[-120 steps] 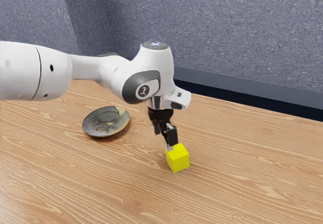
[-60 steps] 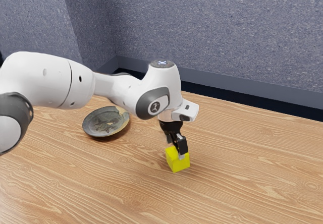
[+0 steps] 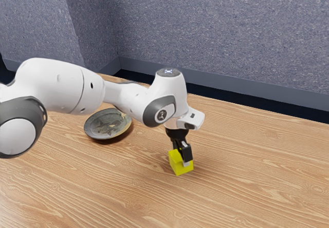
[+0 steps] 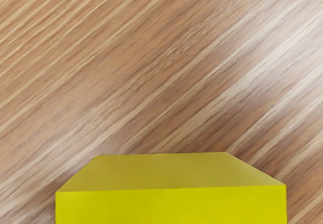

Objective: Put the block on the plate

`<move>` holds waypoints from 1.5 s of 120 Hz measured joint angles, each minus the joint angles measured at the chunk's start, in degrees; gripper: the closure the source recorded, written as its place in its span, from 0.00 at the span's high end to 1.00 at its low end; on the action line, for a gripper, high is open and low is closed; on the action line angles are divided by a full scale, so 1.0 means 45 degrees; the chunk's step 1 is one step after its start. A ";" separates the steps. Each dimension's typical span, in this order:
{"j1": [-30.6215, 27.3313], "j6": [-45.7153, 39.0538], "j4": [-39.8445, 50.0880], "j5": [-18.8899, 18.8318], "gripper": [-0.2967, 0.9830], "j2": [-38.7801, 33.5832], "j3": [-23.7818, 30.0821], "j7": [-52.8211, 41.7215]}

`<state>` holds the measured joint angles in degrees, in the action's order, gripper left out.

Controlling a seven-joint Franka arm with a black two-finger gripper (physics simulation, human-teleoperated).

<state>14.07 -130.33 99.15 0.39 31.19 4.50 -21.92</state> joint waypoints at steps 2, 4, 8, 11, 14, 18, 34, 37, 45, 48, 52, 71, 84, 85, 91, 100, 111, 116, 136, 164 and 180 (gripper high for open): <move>0.0000 -0.0006 0.0001 0.0001 0.74 0.0027 0.0001 -0.0009; 0.0000 -0.0014 0.0001 0.0003 0.73 0.0049 0.0000 -0.0018; -0.0001 -0.0029 0.0002 0.0005 0.71 0.0092 -0.0003 -0.0034; -0.0001 -0.0039 0.0002 0.0006 0.70 0.0118 -0.0003 -0.0044; -0.0001 -0.0048 0.0003 0.0007 0.69 0.0137 -0.0004 -0.0054; -0.0001 -0.0059 0.0003 0.0009 0.67 0.0152 -0.0005 -0.0064; -0.0001 -0.0088 -0.0009 0.0005 0.60 0.0168 -0.0005 -0.0094; -0.0001 -0.0092 -0.0011 0.0003 0.59 0.0169 -0.0005 -0.0099; -0.0001 -0.0100 -0.0015 -0.0005 0.57 0.0167 -0.0005 -0.0103; -0.0001 -0.0104 -0.0016 -0.0010 0.56 0.0160 -0.0005 -0.0101; -0.0001 -0.0107 -0.0016 -0.0017 0.55 0.0148 -0.0005 -0.0098; 0.0012 -0.0120 0.0005 -0.0074 0.55 -0.0032 -0.0005 -0.0056; 0.0001 -0.0118 0.0037 -0.0134 0.54 -0.0328 -0.0005 0.0004; -0.0002 -0.0118 0.0040 -0.0139 0.54 -0.0347 -0.0005 0.0009; -0.0094 -0.0106 0.0054 -0.0157 0.54 -0.0462 -0.0005 0.0034; -0.0313 -0.0039 0.0051 -0.0178 0.54 -0.0725 -0.0019 0.0068; -0.0736 0.0083 0.0045 -0.0276 0.54 -0.0928 -0.0023 0.0097; -0.0984 0.0157 0.0044 -0.0346 0.54 -0.1022 -0.0017 0.0106; -0.1368 0.0427 -0.0092 -0.0604 0.54 -0.1084 -0.0113 0.0133; -0.2286 0.0663 -0.0155 -0.1073 0.54 -0.1063 -0.0177 0.0150; -0.2947 0.0762 -0.0290 -0.1386 0.54 -0.1060 -0.0031 0.0154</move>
<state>0.81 -126.90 97.84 -5.85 26.42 4.36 -21.23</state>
